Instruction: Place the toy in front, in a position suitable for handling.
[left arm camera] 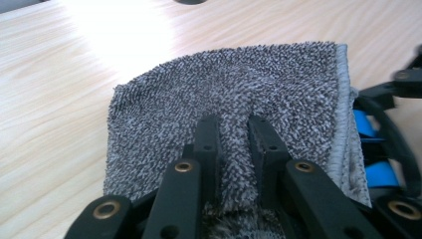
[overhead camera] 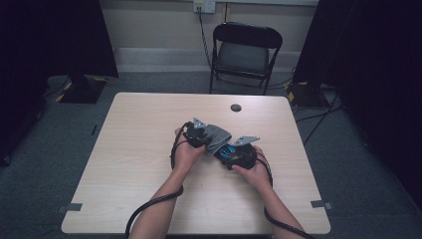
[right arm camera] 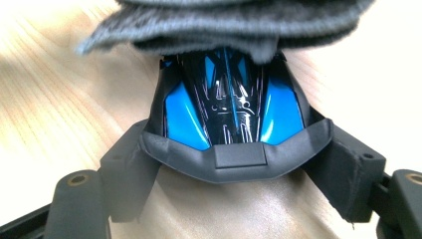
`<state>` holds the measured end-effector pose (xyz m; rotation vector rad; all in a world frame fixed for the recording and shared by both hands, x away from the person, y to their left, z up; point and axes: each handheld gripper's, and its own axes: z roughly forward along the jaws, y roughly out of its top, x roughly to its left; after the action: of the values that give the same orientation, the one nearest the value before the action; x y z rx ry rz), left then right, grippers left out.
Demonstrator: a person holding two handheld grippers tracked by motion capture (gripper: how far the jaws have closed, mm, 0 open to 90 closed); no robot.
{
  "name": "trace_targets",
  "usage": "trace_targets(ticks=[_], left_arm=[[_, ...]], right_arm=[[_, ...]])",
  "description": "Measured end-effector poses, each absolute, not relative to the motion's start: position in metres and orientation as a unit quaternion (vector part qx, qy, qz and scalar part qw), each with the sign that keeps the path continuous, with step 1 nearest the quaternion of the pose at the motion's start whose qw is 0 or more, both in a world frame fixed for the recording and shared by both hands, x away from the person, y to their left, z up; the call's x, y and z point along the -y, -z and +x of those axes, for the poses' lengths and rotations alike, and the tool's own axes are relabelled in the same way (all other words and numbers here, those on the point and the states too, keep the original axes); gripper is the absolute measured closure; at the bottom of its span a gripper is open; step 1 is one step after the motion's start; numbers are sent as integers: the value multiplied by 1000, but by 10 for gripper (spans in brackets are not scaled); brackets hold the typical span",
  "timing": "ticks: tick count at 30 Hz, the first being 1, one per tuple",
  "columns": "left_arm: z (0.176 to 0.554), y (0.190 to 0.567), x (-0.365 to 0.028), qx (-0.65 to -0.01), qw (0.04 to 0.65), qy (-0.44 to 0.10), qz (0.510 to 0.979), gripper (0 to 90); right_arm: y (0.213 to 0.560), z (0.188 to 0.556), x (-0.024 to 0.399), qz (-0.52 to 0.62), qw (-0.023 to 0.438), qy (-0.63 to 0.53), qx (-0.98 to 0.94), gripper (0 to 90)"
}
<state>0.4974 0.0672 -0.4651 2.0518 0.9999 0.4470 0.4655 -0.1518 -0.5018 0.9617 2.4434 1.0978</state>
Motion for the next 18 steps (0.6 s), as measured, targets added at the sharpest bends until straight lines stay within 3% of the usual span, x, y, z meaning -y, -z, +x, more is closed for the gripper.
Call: trace_targets(ticks=[18], left_arm=[[511, 477, -95, -436, 391, -186, 789, 772]], right_arm=[[502, 465, 152, 334, 147, -381, -849, 244]])
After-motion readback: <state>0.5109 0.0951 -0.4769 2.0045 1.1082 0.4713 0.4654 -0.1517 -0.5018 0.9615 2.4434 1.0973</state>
